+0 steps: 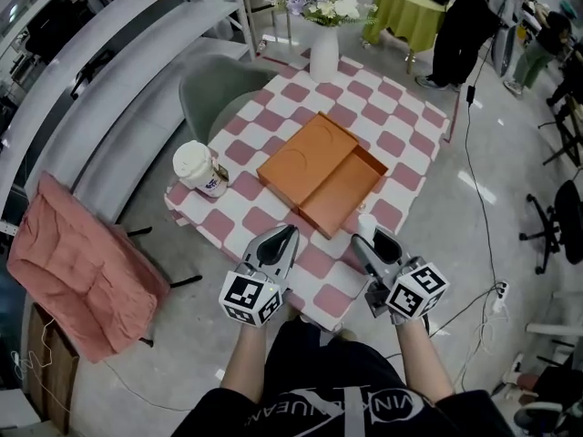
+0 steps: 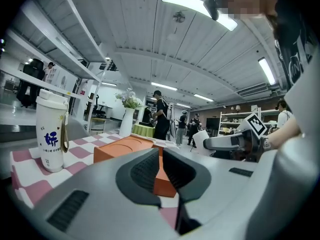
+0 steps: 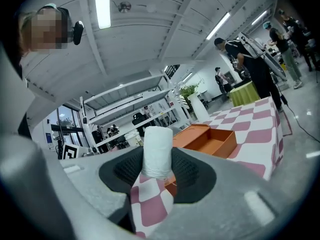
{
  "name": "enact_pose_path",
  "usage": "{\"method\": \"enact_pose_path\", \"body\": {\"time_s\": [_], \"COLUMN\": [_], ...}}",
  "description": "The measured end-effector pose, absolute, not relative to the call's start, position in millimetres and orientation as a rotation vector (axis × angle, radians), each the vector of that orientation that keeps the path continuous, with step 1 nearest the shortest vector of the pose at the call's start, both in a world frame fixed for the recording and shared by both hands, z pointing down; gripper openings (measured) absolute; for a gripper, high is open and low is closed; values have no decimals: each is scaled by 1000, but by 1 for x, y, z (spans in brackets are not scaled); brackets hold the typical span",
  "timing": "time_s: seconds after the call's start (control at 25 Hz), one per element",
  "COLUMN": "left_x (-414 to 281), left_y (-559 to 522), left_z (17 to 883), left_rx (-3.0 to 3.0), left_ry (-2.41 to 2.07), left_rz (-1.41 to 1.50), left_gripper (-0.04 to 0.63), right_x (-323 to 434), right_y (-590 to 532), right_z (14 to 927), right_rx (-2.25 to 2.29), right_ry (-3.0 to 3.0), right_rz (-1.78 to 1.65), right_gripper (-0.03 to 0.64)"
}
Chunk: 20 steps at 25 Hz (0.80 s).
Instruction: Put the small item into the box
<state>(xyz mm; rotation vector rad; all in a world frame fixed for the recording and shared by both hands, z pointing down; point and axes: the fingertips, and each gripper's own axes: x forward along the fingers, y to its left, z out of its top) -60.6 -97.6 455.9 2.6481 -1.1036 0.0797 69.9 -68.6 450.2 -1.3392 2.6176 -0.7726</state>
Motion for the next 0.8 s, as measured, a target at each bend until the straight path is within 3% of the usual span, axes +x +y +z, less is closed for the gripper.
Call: {"method": "enact_pose_path", "body": {"time_s": [0.8], "left_x": [-59], "left_y": [-145], "left_z": [470], "left_rx": [2627], "left_ry": [-1020], "left_rz": [47], "left_gripper": [25], "right_x": [38], "right_y": [-120], "right_z": [473], "right_rx": [-1349], "right_ry": [2723], "right_rz": [-863], "right_gripper": [178]}}
